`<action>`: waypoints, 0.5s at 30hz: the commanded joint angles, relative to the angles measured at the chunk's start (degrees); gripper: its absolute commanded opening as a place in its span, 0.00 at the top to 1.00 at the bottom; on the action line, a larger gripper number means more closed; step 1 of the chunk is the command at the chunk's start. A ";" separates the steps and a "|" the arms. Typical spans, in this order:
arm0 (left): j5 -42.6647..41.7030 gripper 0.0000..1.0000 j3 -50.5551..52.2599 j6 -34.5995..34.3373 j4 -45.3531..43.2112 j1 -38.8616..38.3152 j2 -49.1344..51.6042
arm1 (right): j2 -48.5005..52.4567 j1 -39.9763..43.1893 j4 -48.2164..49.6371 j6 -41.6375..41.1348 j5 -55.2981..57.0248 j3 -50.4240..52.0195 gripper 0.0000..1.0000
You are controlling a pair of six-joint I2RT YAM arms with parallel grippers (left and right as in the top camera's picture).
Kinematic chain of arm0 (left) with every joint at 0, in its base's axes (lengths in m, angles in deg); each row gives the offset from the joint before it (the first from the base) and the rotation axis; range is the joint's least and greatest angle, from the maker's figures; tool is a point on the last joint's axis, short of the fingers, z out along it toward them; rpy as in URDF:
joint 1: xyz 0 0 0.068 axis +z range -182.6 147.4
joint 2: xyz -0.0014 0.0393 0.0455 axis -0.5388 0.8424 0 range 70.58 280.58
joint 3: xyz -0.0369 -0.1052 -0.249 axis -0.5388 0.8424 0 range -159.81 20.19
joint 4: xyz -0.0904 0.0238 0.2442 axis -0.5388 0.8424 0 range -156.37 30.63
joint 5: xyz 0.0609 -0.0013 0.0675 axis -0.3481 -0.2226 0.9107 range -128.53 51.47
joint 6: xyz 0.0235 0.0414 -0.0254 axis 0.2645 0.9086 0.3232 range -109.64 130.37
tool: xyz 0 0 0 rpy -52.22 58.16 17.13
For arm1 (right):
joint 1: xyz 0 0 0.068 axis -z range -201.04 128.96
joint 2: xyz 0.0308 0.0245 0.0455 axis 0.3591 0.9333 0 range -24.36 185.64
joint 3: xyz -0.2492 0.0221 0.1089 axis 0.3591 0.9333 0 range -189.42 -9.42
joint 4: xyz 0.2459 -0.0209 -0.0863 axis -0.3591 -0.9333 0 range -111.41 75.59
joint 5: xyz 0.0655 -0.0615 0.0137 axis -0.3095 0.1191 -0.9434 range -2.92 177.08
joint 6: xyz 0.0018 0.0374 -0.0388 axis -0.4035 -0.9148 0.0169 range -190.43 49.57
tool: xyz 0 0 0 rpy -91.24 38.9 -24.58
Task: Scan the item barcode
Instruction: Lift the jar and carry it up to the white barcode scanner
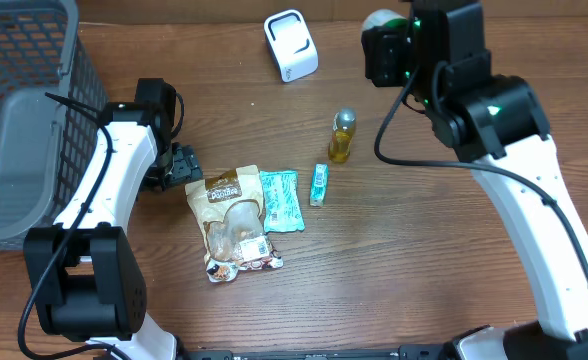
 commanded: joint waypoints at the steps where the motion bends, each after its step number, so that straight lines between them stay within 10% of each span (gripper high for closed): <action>1: 1.16 0.00 0.31 -0.39 -0.04 0.24 0.61 | 3.52 -0.52 2.97 0.48 -4.48 -1.27 0.96; 15: 1.16 0.01 0.31 -0.39 -0.07 0.24 0.61 | 20.98 -0.57 24.52 -0.17 -7.15 -1.27 0.96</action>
